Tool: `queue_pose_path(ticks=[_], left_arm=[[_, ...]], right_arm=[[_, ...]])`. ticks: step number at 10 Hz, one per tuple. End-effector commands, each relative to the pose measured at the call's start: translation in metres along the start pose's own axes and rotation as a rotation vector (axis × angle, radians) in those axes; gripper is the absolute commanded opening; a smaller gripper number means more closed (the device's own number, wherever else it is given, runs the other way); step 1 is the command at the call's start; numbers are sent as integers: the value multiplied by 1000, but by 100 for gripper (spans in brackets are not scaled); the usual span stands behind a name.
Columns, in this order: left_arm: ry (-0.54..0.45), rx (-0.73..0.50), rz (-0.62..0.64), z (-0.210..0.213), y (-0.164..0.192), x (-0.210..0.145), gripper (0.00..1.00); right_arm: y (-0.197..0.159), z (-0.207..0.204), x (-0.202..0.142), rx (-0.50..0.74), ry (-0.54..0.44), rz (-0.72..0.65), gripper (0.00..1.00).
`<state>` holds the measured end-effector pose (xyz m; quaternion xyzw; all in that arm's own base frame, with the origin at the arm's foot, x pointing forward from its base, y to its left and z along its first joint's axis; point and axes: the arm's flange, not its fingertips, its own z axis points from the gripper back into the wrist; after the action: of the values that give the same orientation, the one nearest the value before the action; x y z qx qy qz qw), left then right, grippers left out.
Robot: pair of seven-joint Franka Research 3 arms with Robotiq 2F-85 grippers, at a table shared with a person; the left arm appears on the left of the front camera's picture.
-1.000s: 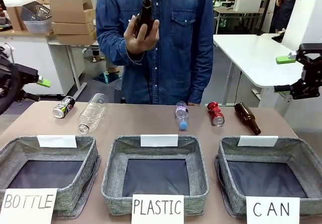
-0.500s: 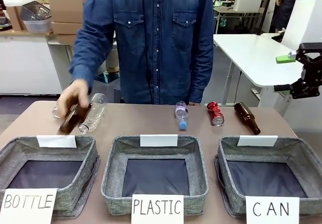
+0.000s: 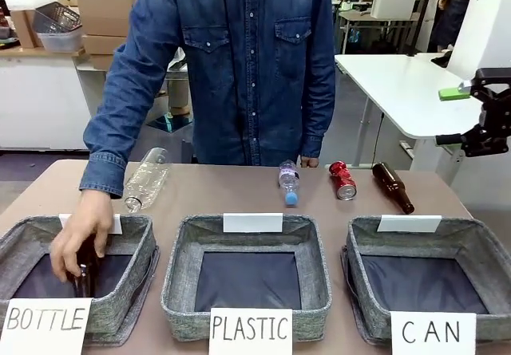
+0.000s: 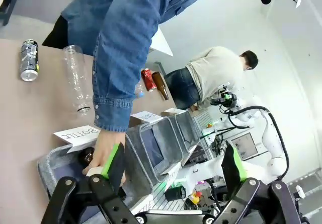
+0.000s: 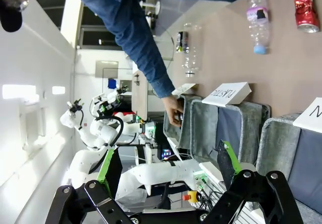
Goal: Sort the can waste into the basket.
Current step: Pick up the can waste from the table and place it in the right Fabric basket.
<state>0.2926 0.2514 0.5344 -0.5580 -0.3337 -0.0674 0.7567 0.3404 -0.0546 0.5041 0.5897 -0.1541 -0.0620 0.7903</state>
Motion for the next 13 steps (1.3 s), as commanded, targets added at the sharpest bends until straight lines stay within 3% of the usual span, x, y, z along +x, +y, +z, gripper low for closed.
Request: queue_pose_path(ticks=[1,7,10,11,13], left_arm=[[7,-12,-19,-4,0,5,100],[49,-3,-25,-14,4,12,100],[345,124,-2,-110,21,39,100],[409,224,11,-152,34,51,100],[411,482,-32,-201,61,72,100]], right_arm=[[1,-2,4,24,-5,27,100],[1,-2,4,24,-5,27,100],[1,-2,4,24,-5,27,100],[1,-2,4,24,-5,27,100],[1,-2,4,24,-5,27,100]])
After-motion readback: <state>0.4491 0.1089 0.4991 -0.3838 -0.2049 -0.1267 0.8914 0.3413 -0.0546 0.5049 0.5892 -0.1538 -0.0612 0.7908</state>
